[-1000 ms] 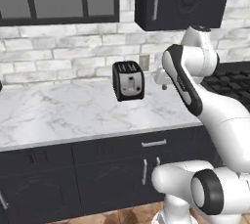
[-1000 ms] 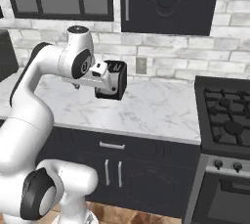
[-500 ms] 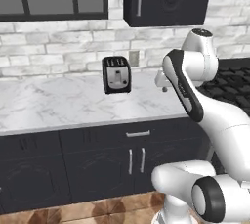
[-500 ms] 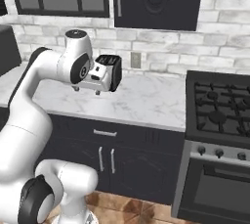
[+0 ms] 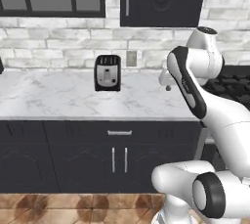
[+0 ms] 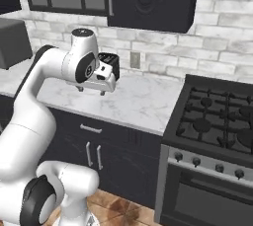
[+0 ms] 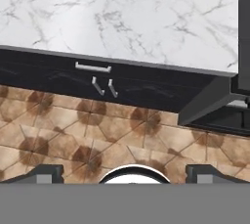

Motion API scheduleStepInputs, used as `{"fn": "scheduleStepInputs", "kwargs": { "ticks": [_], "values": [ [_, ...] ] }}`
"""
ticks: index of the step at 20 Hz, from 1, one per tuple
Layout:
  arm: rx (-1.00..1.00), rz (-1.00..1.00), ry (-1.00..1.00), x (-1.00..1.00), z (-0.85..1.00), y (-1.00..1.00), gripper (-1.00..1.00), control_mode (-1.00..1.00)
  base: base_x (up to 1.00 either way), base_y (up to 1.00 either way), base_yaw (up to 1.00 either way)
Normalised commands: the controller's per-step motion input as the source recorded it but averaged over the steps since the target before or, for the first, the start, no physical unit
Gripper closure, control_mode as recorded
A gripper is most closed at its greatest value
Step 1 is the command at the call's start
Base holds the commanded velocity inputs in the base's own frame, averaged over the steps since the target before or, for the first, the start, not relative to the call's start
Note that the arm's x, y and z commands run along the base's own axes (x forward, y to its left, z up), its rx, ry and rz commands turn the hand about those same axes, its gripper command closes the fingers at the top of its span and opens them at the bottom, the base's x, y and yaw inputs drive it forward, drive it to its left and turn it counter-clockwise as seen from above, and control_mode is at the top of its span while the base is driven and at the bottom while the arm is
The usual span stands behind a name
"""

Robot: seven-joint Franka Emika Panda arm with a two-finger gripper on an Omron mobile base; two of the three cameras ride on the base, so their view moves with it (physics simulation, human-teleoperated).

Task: Take a straw from the drawer in front and place it inside the glass cup on the dining counter.

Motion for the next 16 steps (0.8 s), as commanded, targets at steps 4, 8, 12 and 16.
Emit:
{"fn": "scheduleStepInputs", "kwargs": {
  "ticks": [4, 8, 12, 16],
  "values": [
    [0.00, 0.00, 0.00, 0.00, 0.00, 0.00, -1.00, 1.00, 0.31, -0.56, 0.39],
    [0.00, 0.00, 0.00, 0.00, 0.00, 0.00, -1.00, 1.00, 0.32, -0.50, 0.37],
    [0.00, 0.00, 0.00, 0.00, 0.00, 0.00, -1.00, 1.00, 0.27, -0.41, 0.28],
    [0.00, 0.00, 0.00, 0.00, 0.00, 0.00, -1.00, 1.00, 0.06, -0.44, 0.24]
  ]
}}
